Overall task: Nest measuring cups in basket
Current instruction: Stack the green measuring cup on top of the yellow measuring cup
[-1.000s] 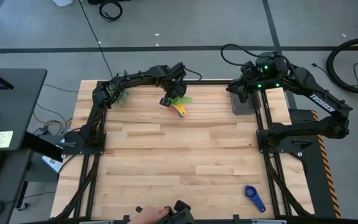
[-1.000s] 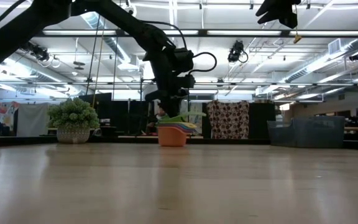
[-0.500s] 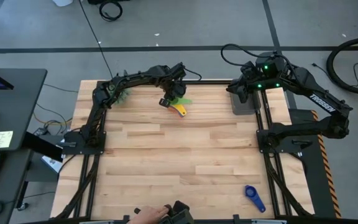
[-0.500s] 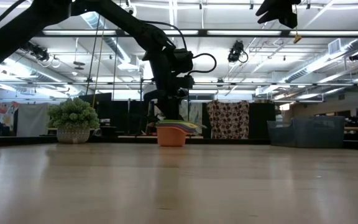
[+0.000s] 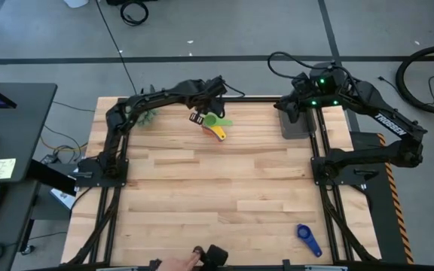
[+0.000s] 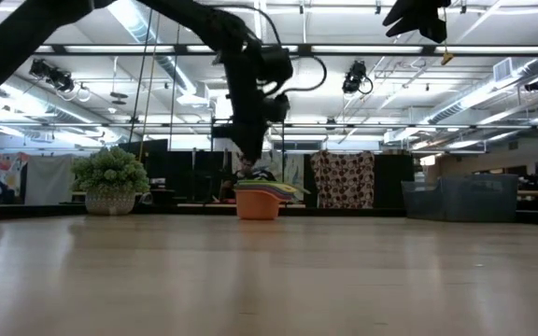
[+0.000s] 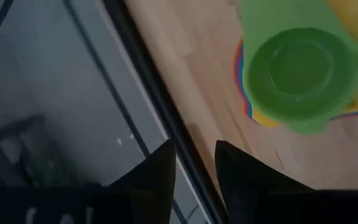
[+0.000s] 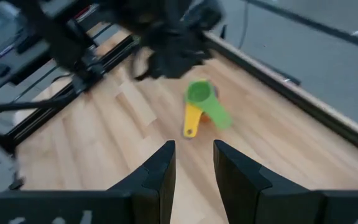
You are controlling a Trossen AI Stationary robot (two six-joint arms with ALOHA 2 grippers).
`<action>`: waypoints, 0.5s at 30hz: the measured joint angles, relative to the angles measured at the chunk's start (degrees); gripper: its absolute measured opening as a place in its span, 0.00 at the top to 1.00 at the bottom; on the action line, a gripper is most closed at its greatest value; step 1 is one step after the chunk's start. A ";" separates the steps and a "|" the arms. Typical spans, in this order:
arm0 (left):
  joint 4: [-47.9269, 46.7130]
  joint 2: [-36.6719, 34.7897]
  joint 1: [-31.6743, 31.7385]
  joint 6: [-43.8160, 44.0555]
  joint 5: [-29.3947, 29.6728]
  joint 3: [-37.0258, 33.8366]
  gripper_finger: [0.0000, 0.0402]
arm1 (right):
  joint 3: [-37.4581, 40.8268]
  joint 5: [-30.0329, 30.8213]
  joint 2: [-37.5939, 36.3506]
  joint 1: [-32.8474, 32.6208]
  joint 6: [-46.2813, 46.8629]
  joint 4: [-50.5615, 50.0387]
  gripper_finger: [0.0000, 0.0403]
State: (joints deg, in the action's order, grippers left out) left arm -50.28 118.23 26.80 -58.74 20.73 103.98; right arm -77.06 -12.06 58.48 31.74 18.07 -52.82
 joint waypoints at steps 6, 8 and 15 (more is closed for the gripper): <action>-6.43 -6.01 -2.71 15.43 -4.20 0.00 0.71 | 0.00 5.03 3.84 0.00 1.26 1.46 0.72; -9.21 -8.01 -3.20 23.09 -9.70 0.00 0.71 | 0.00 4.75 5.87 0.00 0.65 1.60 0.74; -13.55 -11.72 -3.89 53.11 -28.89 0.04 0.71 | 0.00 3.40 13.49 0.00 -5.70 2.92 0.94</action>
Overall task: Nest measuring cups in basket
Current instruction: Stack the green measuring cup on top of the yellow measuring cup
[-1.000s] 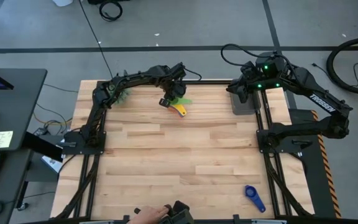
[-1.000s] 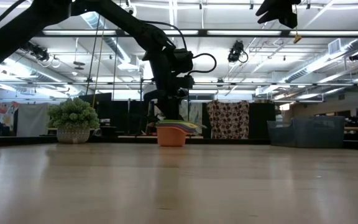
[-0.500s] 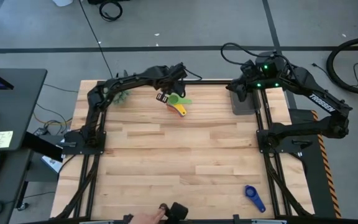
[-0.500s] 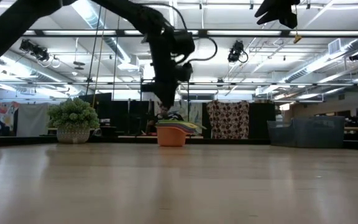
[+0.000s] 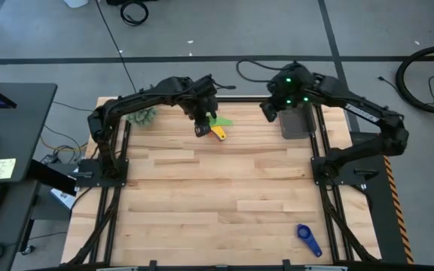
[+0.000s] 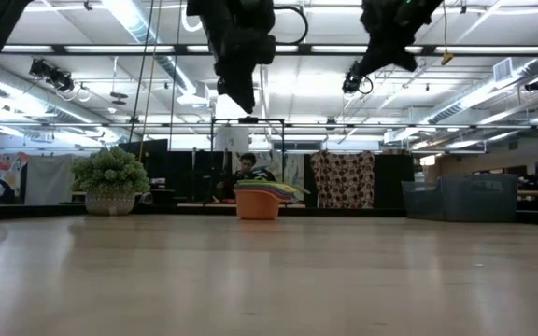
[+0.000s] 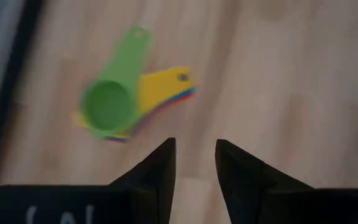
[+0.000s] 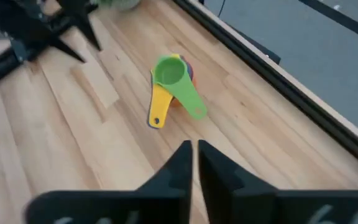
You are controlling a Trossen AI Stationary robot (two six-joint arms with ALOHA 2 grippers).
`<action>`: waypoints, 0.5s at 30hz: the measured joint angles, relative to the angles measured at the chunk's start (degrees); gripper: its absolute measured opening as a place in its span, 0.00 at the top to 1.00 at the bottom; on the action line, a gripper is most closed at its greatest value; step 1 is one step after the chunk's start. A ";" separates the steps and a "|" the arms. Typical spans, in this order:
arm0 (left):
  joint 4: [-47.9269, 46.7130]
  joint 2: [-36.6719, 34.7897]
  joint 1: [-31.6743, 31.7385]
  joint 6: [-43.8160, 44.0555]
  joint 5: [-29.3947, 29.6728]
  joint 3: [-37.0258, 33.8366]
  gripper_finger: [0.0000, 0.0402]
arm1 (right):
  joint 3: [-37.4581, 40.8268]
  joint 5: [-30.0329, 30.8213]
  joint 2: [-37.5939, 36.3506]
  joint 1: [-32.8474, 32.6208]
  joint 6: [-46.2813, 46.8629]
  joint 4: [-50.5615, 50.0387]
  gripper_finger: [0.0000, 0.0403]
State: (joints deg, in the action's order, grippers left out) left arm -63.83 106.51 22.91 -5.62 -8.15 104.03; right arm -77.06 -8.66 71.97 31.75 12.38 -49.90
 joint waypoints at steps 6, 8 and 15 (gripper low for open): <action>-2.74 0.21 -1.79 5.50 -3.20 -0.88 0.71 | 0.00 -3.03 5.98 -0.01 -3.97 5.64 0.97; -2.85 0.25 -2.40 9.07 -1.51 -2.73 0.71 | 0.00 -3.16 7.87 -0.07 -4.02 7.18 0.98; -0.29 0.35 -3.70 15.53 0.76 -12.41 0.89 | 0.00 -3.05 14.85 -0.06 -4.35 11.40 0.99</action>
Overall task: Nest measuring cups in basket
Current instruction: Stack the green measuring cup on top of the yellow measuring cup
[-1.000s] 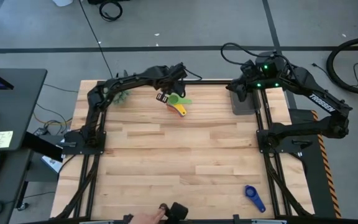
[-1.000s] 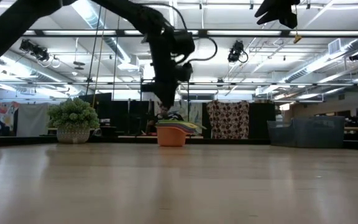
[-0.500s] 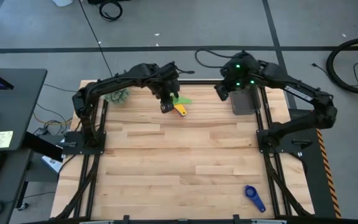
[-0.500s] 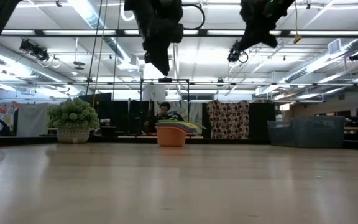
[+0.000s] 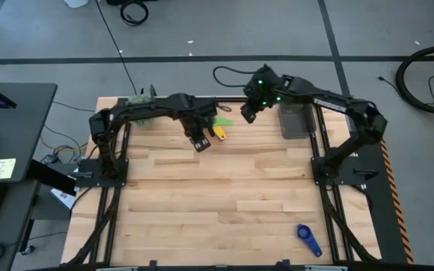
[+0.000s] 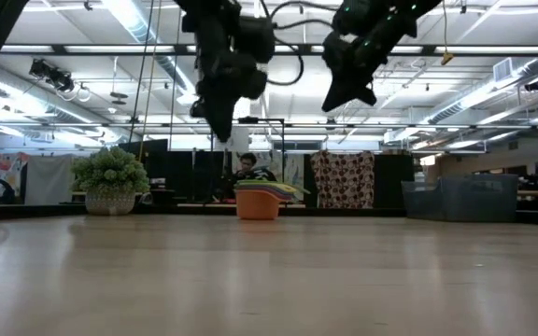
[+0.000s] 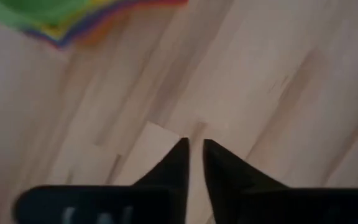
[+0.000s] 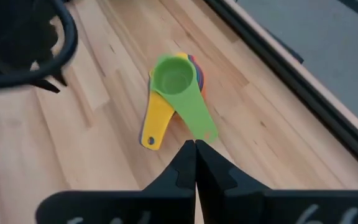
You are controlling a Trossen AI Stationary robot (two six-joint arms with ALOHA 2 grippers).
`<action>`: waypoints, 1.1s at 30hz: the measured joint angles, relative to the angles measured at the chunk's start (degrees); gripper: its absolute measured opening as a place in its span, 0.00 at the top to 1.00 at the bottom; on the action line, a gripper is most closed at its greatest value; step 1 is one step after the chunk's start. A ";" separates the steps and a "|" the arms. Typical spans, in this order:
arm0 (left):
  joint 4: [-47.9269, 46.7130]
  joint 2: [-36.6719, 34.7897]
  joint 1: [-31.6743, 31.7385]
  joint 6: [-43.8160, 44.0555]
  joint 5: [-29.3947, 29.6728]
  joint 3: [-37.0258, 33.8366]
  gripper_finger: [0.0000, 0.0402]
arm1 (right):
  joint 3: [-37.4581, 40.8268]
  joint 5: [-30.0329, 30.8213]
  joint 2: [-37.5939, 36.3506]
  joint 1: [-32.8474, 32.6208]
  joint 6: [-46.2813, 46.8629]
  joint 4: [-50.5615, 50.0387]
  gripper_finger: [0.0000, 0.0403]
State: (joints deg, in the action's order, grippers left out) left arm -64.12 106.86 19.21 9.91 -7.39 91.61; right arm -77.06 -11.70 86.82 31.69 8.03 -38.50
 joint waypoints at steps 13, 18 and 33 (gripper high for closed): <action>23.05 0.03 0.02 12.71 -1.55 -8.50 0.99 | -0.02 -5.66 10.34 5.98 -6.91 4.07 0.99; 25.60 0.03 0.91 15.64 -1.67 -8.70 0.99 | 0.00 -7.34 13.14 8.26 -10.30 6.40 0.99; 25.38 4.59 0.13 21.03 -2.39 -8.79 1.00 | -0.05 -9.22 17.75 8.63 -14.68 10.75 0.99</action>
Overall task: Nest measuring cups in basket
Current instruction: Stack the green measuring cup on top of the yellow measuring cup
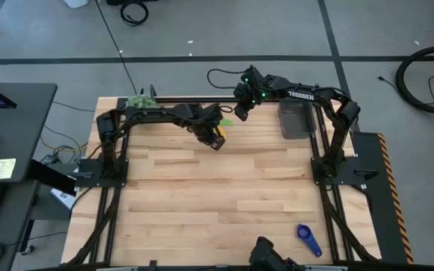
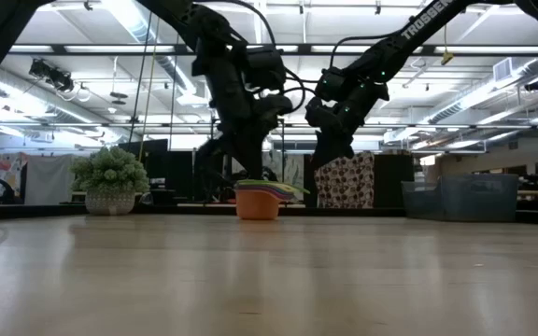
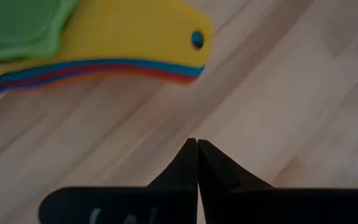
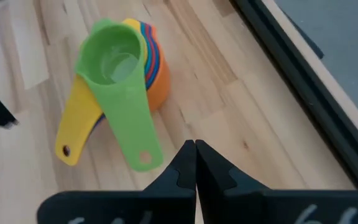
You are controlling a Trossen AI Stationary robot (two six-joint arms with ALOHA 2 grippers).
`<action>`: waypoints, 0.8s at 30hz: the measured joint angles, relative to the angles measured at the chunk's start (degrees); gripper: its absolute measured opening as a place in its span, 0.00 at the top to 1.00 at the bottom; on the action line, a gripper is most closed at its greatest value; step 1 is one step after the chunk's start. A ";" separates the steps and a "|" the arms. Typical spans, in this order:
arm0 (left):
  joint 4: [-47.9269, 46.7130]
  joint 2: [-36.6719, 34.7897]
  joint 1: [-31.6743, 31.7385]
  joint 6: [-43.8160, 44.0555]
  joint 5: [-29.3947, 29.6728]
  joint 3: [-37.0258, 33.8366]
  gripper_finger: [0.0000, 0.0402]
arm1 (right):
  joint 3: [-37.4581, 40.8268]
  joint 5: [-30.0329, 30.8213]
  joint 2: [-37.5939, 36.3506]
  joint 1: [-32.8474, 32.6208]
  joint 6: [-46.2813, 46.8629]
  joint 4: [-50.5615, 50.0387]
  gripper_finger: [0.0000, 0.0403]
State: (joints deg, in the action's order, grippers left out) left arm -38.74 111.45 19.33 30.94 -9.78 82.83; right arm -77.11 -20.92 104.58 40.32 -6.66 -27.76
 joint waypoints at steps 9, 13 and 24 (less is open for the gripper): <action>1.52 3.11 0.50 -1.71 0.14 -0.03 1.00 | 0.02 -1.19 1.68 -0.29 -3.11 2.80 0.99; 2.43 3.83 0.88 -2.15 0.84 -0.02 1.00 | 0.03 -2.17 2.87 -0.30 -3.63 5.25 0.99; 3.99 4.49 1.38 -4.65 0.89 0.00 1.00 | 0.03 -4.90 6.14 -0.88 -3.69 6.71 0.99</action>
State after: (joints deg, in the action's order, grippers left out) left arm -34.75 115.94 20.71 26.28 -8.89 82.83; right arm -77.08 -25.82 110.72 39.44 -10.35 -21.04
